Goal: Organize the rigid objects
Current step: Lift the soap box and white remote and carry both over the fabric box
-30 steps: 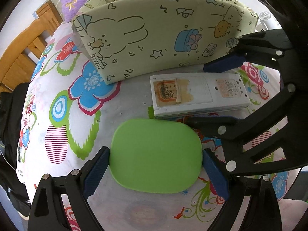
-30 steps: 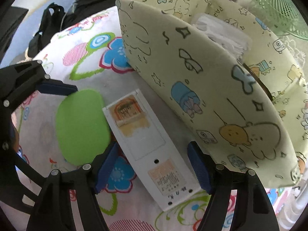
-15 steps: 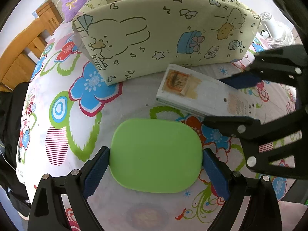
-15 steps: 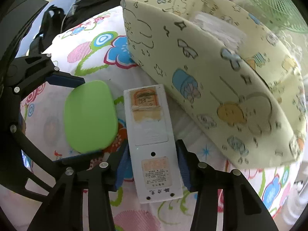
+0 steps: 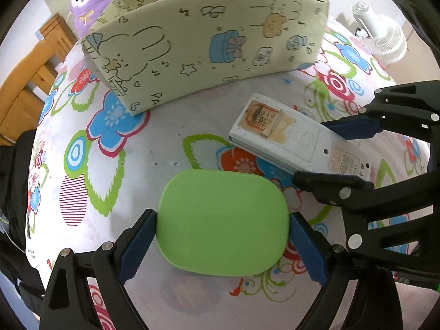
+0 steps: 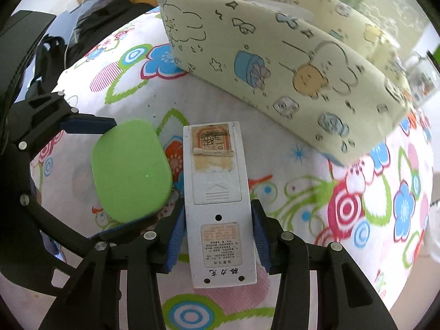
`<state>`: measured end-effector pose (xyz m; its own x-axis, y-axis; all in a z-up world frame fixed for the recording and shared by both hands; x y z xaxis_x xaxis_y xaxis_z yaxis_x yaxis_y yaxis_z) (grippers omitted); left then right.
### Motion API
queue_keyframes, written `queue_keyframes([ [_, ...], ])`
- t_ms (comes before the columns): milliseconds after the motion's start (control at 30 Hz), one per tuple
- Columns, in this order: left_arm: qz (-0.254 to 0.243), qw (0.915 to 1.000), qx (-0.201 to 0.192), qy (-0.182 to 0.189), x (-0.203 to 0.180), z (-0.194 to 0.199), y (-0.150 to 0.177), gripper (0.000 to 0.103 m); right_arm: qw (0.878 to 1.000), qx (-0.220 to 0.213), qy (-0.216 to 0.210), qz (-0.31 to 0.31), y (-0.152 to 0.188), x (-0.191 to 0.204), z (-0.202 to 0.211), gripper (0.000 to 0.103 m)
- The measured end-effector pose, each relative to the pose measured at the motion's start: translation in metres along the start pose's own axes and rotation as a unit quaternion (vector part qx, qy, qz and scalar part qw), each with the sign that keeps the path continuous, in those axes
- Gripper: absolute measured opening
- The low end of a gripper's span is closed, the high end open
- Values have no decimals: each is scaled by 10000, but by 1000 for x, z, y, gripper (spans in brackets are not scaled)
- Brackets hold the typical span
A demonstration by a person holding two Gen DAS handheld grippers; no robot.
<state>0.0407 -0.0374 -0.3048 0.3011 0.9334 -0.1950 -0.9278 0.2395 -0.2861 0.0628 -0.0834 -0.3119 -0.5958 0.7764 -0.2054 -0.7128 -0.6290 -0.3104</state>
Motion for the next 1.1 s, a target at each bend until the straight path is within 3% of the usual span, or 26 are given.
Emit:
queue_keyframes([
  [267,-183,9998,-86,53,-7,14,4,95,9985,64,225,-497,16,-7,19,47],
  [1100,-935,9952,-261,81,-3,74,-3,95,9824,-65,773,-1699,4,-1,83,47],
])
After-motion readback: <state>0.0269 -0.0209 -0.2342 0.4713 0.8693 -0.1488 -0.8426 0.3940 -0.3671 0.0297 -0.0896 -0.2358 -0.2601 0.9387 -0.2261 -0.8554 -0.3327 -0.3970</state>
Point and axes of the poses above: each gripper's, at about its wrist camera, not at the fingertips, and z roughly against the way its jaws point, x to its left, y to its underside, the point moved 8 cm from there along -z, roughly the way its jaws point, and after that the axes turned 15 degrees about y, right-handed, at the moved point
